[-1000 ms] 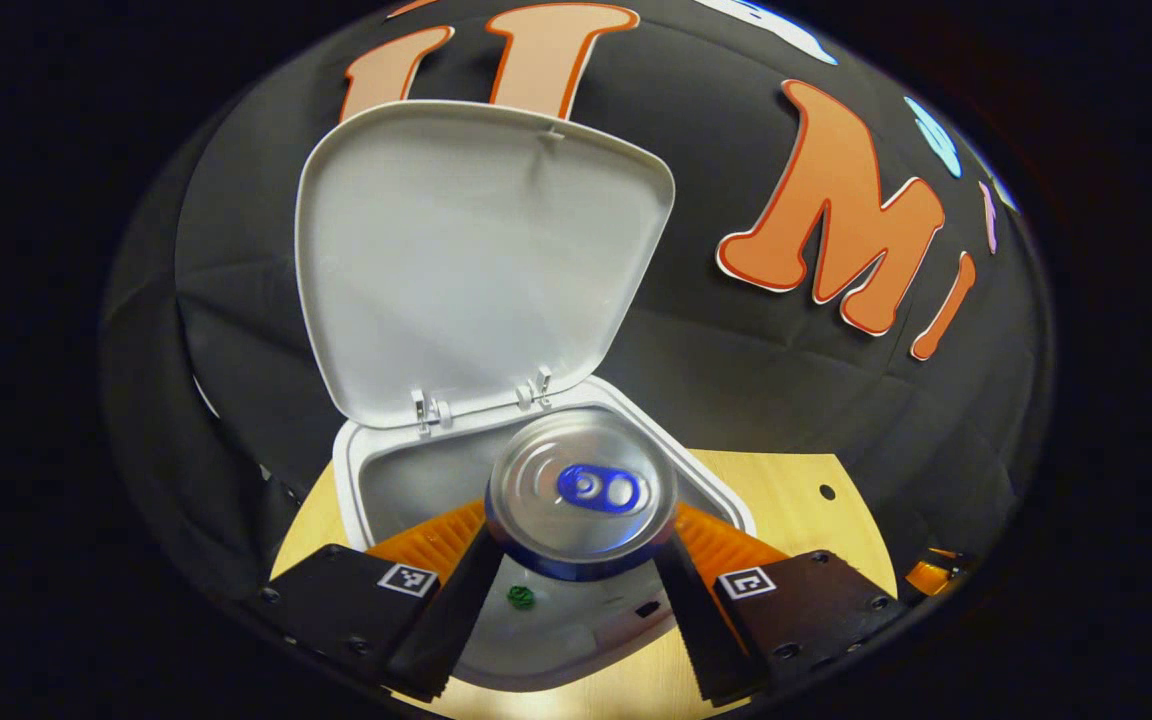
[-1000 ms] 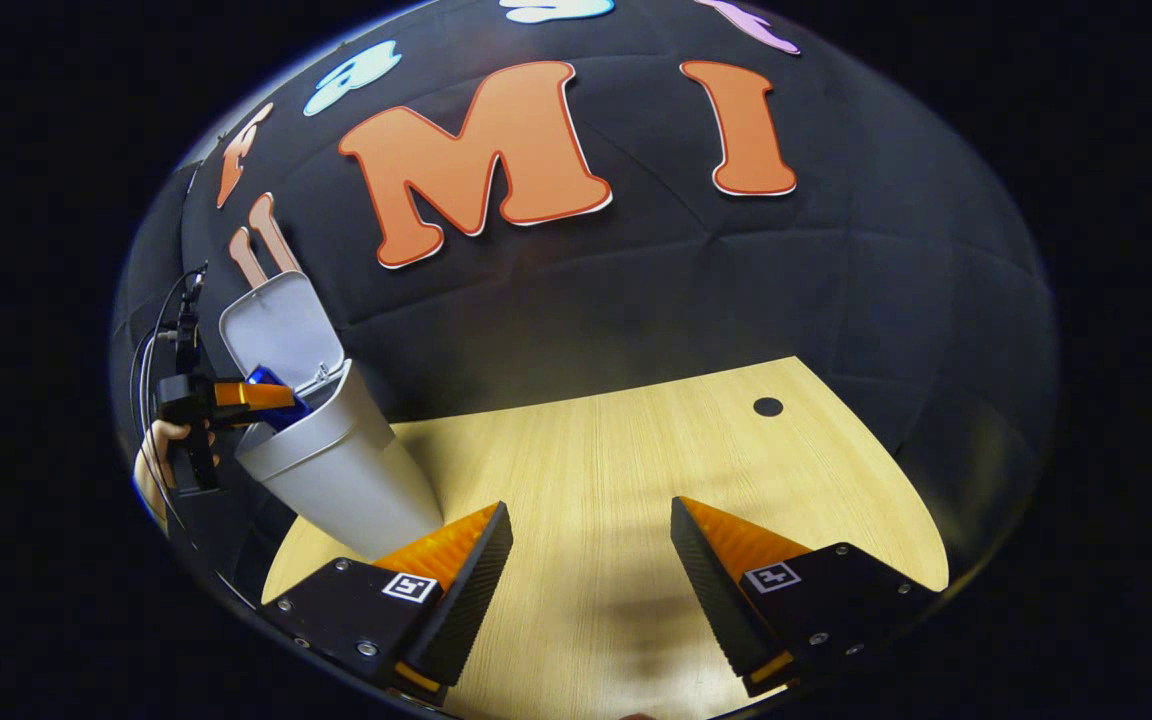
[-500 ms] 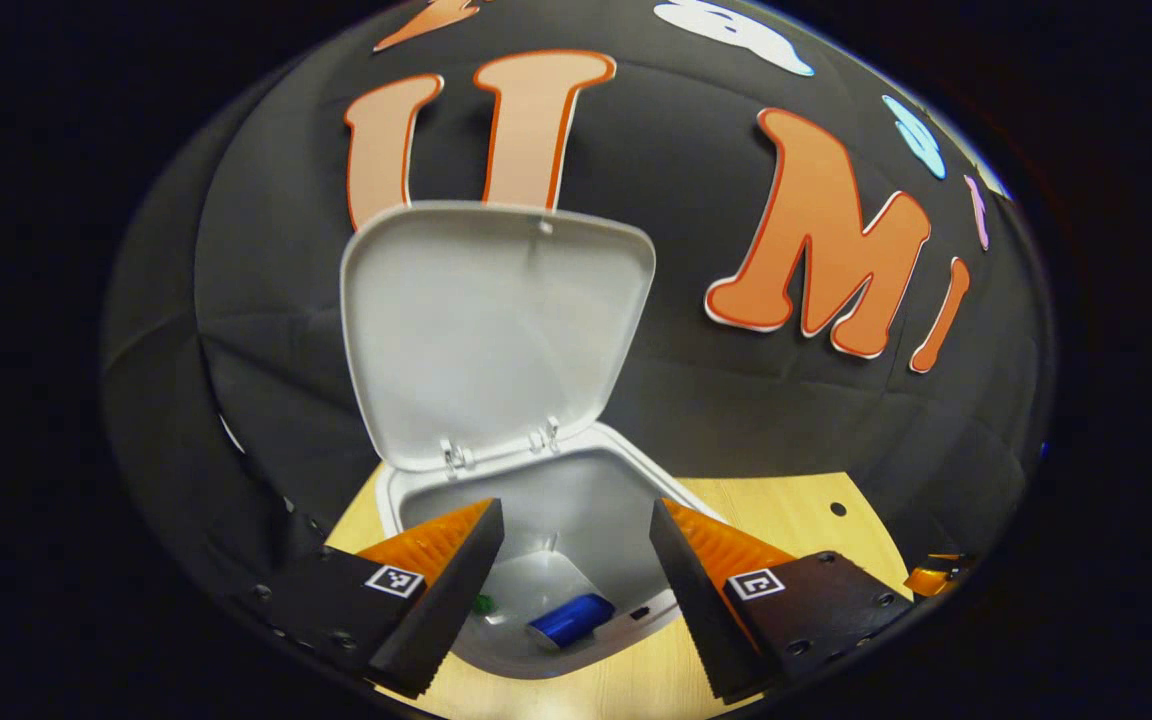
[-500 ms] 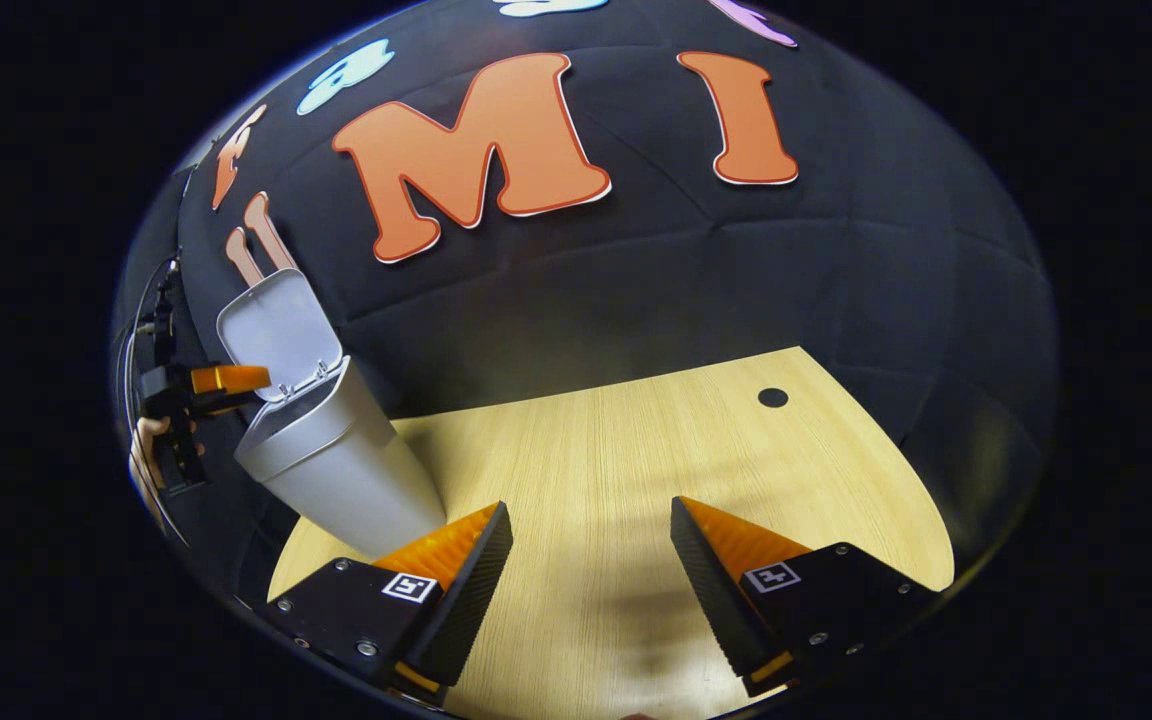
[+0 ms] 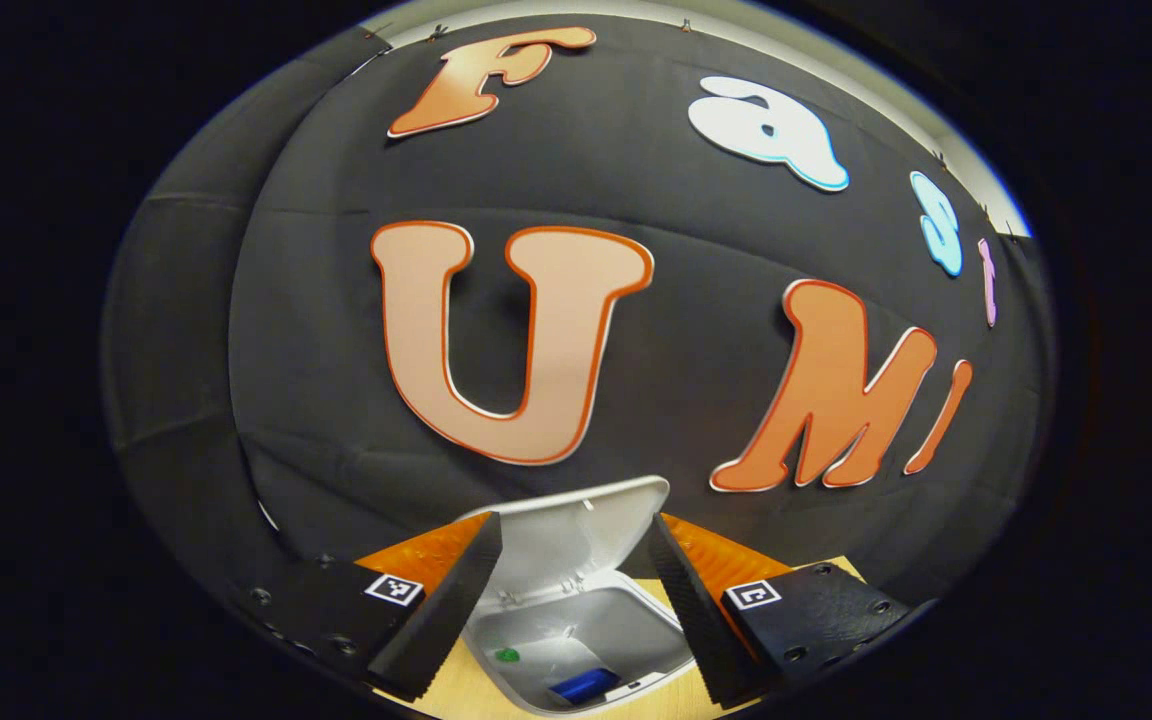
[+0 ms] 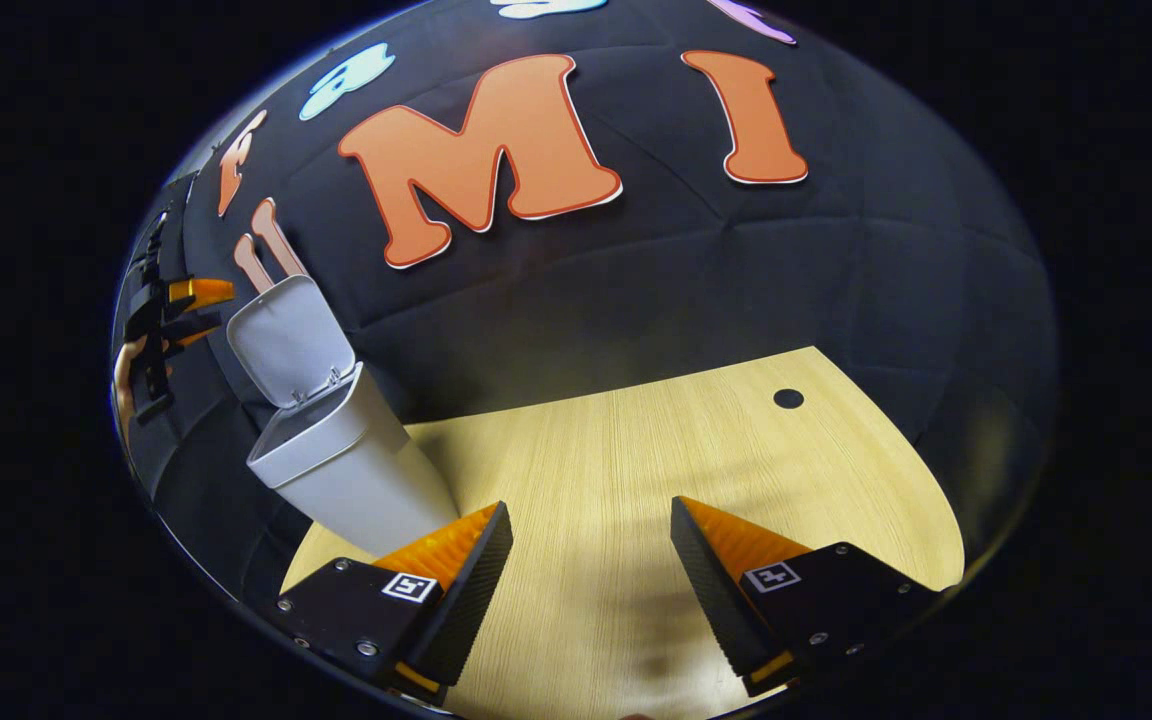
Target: Press the lid of the desktop garbage bin to open it, pick up the crumpled paper on the desktop and throw it into the bin, then pick up the pop can on the desktop and drop it into the bin, and finally close the garbage bin lid.
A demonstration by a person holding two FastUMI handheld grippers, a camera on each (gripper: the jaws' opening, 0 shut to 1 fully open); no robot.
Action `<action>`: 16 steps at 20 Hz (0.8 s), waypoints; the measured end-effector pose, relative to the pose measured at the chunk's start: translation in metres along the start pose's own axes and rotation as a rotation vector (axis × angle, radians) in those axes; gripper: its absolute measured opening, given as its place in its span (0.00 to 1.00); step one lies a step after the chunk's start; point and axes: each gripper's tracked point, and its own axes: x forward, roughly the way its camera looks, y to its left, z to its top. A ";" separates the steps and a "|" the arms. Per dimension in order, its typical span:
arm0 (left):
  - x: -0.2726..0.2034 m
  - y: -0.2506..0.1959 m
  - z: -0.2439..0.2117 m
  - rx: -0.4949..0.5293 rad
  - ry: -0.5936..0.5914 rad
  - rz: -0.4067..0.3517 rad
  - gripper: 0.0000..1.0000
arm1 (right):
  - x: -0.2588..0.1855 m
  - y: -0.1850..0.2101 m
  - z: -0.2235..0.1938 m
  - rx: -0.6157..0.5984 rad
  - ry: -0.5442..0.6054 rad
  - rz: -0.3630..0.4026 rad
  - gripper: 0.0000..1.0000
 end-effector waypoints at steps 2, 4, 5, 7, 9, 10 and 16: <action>0.014 0.004 0.013 0.018 0.007 0.011 0.94 | -0.001 -0.004 0.001 0.001 -0.004 -0.007 0.95; 0.028 0.011 0.025 0.046 0.026 0.023 0.94 | -0.004 -0.009 0.001 0.003 -0.006 -0.016 0.95; 0.037 0.012 0.028 0.053 0.041 0.020 0.93 | -0.005 -0.012 0.001 0.004 -0.007 -0.022 0.95; 0.055 0.008 0.032 0.025 0.076 0.001 0.93 | -0.007 -0.018 0.001 0.006 -0.008 -0.035 0.95; 0.075 0.006 0.029 -0.024 0.121 -0.021 0.93 | -0.009 -0.024 0.000 0.009 -0.006 -0.047 0.95; 0.083 0.004 0.028 -0.034 0.144 -0.033 0.93 | -0.009 -0.027 0.000 0.010 -0.004 -0.054 0.95; 0.116 0.018 -0.007 0.082 0.335 0.006 0.94 | -0.008 -0.039 -0.008 0.038 0.011 -0.079 0.95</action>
